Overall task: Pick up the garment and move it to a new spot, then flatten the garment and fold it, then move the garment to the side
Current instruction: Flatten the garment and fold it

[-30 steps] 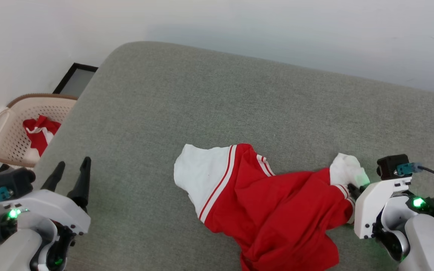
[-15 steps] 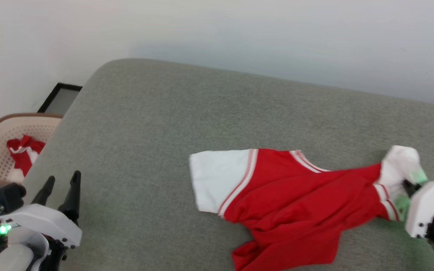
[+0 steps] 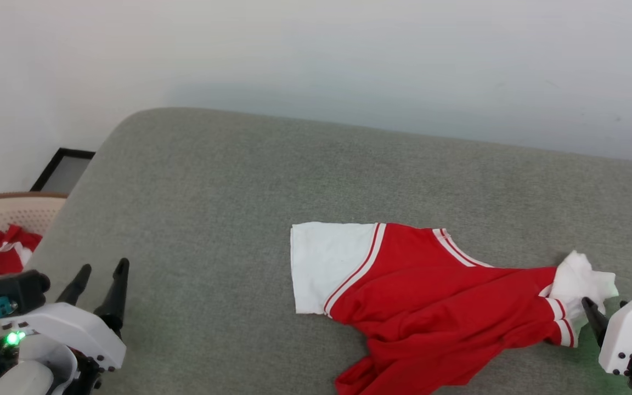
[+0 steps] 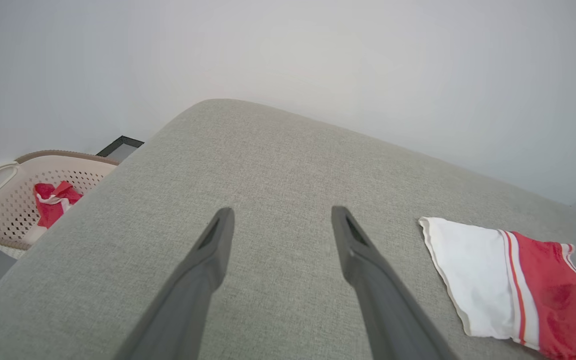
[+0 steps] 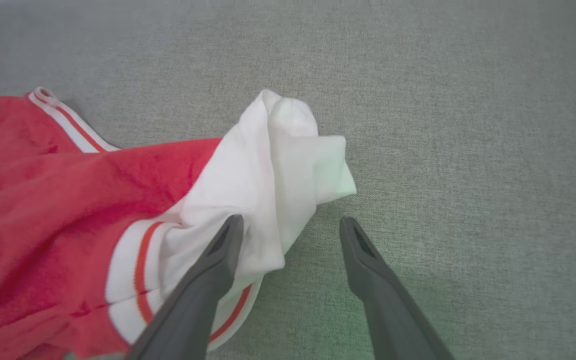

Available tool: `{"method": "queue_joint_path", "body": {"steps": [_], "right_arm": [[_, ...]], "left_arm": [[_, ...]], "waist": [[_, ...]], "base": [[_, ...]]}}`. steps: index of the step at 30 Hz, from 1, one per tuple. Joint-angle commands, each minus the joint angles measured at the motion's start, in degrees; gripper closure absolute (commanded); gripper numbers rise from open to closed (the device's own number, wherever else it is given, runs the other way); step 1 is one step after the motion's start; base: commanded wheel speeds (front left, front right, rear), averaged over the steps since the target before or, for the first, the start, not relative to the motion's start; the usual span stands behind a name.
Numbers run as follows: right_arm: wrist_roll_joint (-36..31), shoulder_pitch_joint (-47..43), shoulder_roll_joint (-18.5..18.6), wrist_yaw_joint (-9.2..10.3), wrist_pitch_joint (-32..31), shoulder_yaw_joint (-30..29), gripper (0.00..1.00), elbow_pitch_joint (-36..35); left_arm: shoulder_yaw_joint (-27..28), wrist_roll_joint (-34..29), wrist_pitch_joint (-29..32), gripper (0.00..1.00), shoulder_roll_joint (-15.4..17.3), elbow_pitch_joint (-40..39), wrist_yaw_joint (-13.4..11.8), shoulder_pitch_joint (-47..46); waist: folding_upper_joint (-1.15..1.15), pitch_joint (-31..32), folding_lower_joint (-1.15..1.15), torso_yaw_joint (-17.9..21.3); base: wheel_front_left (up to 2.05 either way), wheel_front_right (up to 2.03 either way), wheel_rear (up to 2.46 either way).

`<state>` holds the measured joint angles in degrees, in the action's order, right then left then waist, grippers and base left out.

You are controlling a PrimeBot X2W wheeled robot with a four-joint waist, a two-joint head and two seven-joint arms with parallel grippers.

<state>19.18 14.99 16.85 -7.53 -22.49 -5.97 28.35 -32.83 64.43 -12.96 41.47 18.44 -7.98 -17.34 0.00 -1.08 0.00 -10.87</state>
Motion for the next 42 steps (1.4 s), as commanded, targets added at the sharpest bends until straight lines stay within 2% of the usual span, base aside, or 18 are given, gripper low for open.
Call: {"method": "queue_joint_path", "body": {"steps": [1, 4, 8, 16, 18, 19, 30, 42], "right_arm": [[0.4, 0.4, 0.1, 0.08, 0.7, 0.0, 0.00, -0.5], [0.6, 0.1, 0.1, 0.08, 1.2, -0.1, 0.00, -1.5], [0.7, -1.8, -1.0, 0.08, 3.1, -1.2, 0.00, -6.6], [-1.6, -4.6, -4.5, 0.08, 7.7, -3.0, 0.00, -17.3], [-3.5, -5.5, -6.4, 0.08, 10.3, -3.9, 0.00, -22.2], [-3.5, -5.5, -6.4, 0.08, 10.3, -3.9, 0.00, -22.2], [-10.3, -6.2, -11.6, 0.08, 17.4, -5.1, 0.00, -33.4], [-10.8, -5.6, -13.8, 0.08, 19.7, -5.7, 0.00, -35.7]], "left_arm": [[-0.2, -0.4, 0.4, 0.00, 0.4, -0.3, 0.4, 0.3], [-0.4, -0.3, 1.3, 0.00, 0.9, -0.7, 0.5, 0.0], [-1.8, -0.6, 4.9, 0.00, 2.1, -2.1, 1.7, -2.0], [-4.0, -1.2, 13.3, 0.00, 3.5, -3.1, 4.1, -8.3], [-5.3, -2.2, 16.8, 0.00, 3.7, -2.7, 5.6, -12.0], [-5.3, -2.2, 16.8, 0.00, 3.7, -2.7, 5.6, -12.0], [-10.8, -4.7, 31.3, 0.00, -0.3, 6.1, 11.2, -27.2], [-15.3, -4.5, 43.1, 0.00, -4.7, 19.0, 14.0, -35.8]], "waist": [[0.00, 0.7, 0.00, 0.7], [0.00, 1.0, 0.00, 1.3], [0.00, 1.4, 0.00, 3.1], [0.00, 0.1, 0.00, 6.9], [0.00, -1.1, 0.00, 8.6], [0.00, -1.1, 0.00, 8.6], [0.00, -7.8, 0.00, 14.0], [0.00, -14.2, 0.00, 18.0]], "base": [[0.00, 0.00, 0.00], [0.00, 0.00, 0.00], [0.00, 0.00, 0.00], [0.00, 0.00, 0.00], [0.00, 0.00, 0.00], [0.00, 0.00, 0.00], [0.00, 0.00, 0.00], [0.00, 0.00, 0.00]]}}
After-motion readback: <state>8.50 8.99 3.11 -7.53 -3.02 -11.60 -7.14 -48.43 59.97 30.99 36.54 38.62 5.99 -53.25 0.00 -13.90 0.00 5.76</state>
